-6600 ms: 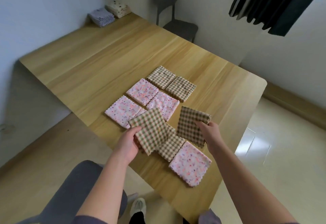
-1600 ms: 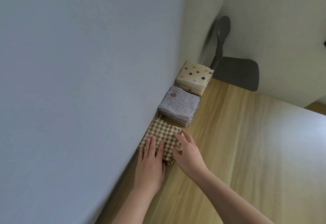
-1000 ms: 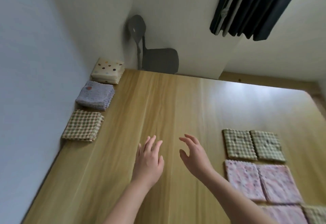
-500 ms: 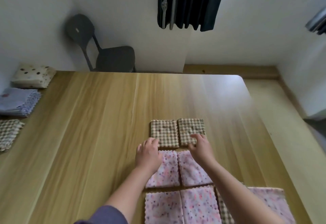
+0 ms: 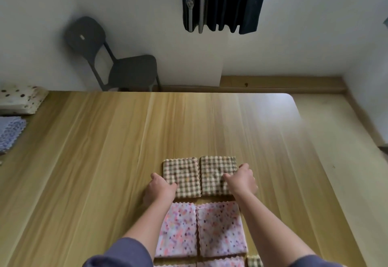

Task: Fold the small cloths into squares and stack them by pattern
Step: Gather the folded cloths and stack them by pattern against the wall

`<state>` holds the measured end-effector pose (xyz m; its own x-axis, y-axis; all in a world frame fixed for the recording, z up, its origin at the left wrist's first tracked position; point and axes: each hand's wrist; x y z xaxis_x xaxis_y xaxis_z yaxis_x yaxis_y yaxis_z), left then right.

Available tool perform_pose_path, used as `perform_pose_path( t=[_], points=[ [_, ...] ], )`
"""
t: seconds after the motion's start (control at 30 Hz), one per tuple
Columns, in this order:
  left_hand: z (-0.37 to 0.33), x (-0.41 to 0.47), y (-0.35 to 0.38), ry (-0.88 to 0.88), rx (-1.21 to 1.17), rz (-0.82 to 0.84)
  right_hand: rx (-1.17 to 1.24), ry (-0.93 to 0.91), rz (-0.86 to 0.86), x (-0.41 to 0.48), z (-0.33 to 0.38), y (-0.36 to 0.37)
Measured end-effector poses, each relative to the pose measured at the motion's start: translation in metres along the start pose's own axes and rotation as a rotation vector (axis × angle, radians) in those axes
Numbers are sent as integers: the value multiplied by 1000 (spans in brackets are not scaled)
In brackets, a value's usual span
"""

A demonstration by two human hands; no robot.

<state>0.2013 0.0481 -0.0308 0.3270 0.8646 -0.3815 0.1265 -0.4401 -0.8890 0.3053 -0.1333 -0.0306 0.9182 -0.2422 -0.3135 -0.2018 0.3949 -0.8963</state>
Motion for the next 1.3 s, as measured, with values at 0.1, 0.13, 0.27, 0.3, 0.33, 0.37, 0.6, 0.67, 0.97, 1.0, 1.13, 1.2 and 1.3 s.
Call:
perform_pose_path(
  t=[0.1,0.13,0.27,0.3,0.33,0.37,0.6,0.67,0.97,1.0,1.13,1.2,1.3],
  points=[
    [-2,5,5,-46,-25,25,-24,71,18,5,2,3],
    [-2,7,7,-43,-32,33,-18,88,33,7,3,4],
    [-2,11,7,-1,-93,45,59,70,100,11,1,6],
    [-2,11,6,8,-132,53,94,54,100,11,1,6],
    [-2,10,4,4,-197,63,144,39,95,10,0,5],
    [-1,10,0,-15,-287,79,210,23,90,9,0,3],
    [27,9,-44,-124,-873,213,651,60,158,-4,7,-22],
    [37,7,-59,-168,-981,285,805,117,237,-14,10,-32],
    [104,-8,-125,-284,-1325,537,1122,148,785,-127,63,-55],
    [114,-8,-131,-296,-1346,562,1116,126,830,-143,71,-53],
    [155,-7,-162,-337,-1425,643,1090,71,962,-206,102,-33],
    [184,2,-184,-320,-1489,671,1054,41,1000,-243,123,-17],
    [233,21,-218,-323,-1504,638,1027,23,1025,-296,150,10]
  ],
)
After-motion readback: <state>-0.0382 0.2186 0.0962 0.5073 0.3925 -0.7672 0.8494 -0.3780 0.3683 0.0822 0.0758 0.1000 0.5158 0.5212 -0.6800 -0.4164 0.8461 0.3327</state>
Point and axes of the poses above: each hand's wrist, its own x-axis towards the middle knuckle, its own y-axis out of the palm, z = x × y, and after that the axes turned 12 degrees about -z, right-handed
